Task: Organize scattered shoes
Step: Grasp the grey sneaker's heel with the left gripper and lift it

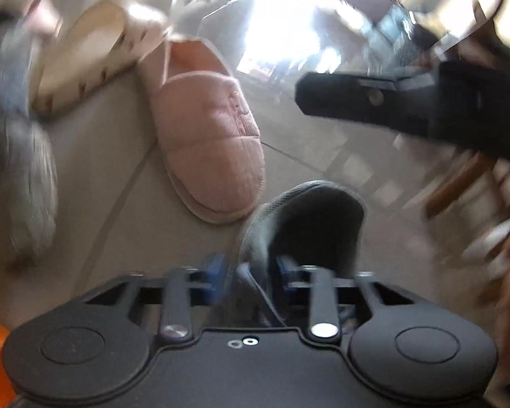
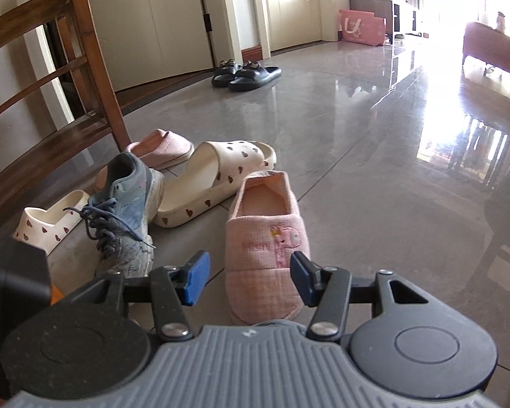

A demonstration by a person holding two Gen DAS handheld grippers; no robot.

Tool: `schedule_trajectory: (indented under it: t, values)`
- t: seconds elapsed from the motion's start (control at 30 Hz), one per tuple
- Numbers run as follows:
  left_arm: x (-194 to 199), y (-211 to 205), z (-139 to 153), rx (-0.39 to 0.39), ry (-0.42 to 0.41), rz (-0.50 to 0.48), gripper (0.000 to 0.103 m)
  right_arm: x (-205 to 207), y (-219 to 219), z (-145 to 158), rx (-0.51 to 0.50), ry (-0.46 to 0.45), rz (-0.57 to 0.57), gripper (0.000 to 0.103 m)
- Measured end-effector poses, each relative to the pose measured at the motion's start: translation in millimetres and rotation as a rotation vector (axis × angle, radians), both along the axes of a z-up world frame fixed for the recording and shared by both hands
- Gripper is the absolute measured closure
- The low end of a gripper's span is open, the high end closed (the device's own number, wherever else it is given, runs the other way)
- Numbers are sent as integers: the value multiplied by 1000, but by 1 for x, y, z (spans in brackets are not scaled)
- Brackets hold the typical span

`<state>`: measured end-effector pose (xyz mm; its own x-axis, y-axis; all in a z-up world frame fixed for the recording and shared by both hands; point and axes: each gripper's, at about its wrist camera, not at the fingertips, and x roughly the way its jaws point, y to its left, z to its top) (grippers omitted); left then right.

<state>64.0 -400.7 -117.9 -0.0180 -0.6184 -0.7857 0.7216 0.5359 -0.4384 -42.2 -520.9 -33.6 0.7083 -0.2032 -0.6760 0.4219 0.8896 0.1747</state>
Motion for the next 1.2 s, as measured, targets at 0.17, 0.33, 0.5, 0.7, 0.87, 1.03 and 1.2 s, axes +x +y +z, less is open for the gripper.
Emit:
schedule_trajectory:
  t: [0.17,0.33,0.5,0.7,0.87,1.03,1.2]
  values:
    - [-10,41,-5,-6,106,69,78,7,16,0,35,-17,33,46]
    - [-28,96,-14,-16,260,307,78,12,34,5,32,-40,58,45]
    - [-63,130,-11,28,272,396,68,15,52,5,37,-39,85,45]
    - [-53,142,11,-5,138,243,60,20,85,9,8,-50,150,45]
    - [-2,146,64,-139,-252,215,47,21,75,16,4,-71,121,45]
    - [39,127,86,-223,-480,273,47,33,60,22,-31,-95,131,45]
    - [81,63,80,-161,-600,299,48,60,53,17,-59,-93,182,45]
